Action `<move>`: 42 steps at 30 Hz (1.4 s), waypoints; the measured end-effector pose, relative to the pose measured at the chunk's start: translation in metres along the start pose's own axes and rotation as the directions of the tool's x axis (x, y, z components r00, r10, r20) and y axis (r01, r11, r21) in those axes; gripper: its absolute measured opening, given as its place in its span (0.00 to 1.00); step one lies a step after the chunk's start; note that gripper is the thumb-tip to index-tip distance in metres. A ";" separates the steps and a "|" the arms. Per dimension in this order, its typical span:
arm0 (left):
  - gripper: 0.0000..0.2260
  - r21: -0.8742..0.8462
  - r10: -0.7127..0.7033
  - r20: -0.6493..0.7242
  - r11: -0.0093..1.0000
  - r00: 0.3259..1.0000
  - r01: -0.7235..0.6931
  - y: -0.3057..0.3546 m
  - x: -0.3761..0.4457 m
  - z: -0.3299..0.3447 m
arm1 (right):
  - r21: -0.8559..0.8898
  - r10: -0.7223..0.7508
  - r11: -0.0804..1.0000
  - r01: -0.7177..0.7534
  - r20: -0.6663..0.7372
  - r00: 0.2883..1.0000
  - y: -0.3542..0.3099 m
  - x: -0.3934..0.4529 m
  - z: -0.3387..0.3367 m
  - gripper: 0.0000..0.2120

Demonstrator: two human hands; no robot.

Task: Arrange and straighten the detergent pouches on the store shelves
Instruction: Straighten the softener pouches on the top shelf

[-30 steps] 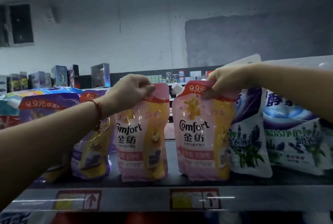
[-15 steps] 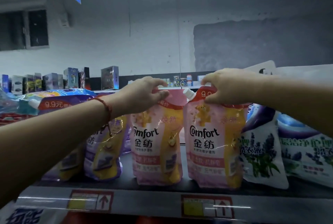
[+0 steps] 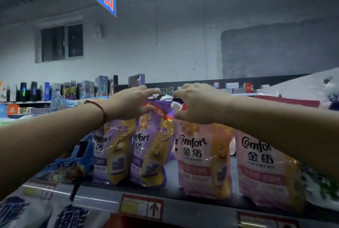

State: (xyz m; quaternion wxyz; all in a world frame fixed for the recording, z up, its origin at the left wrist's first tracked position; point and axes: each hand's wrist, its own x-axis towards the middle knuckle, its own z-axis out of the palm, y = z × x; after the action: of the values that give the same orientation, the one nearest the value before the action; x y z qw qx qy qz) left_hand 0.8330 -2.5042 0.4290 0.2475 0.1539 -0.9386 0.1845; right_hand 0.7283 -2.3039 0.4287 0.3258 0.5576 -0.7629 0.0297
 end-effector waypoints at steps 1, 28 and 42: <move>0.27 0.015 0.000 -0.011 1.000 1.000 0.000 -0.006 0.006 0.002 | -0.006 0.016 1.000 -0.016 0.015 1.000 -0.004 0.013 0.004 0.25; 0.06 -0.358 0.155 0.094 0.927 0.983 -0.112 -0.142 -0.013 0.032 | 0.249 0.172 0.938 -0.243 0.275 0.946 -0.064 0.137 0.029 0.09; 0.22 -0.550 0.200 0.159 0.831 0.967 -0.082 -0.143 0.003 0.016 | 0.136 0.174 0.970 -0.202 0.195 0.965 -0.071 0.125 0.027 0.12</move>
State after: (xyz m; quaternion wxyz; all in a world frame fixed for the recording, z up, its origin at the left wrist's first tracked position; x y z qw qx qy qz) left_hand 0.8784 -2.6382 0.4561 0.1660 0.0265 -0.9820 -0.0862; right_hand 0.7568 -2.4463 0.4510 0.2063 0.5064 -0.8344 0.0685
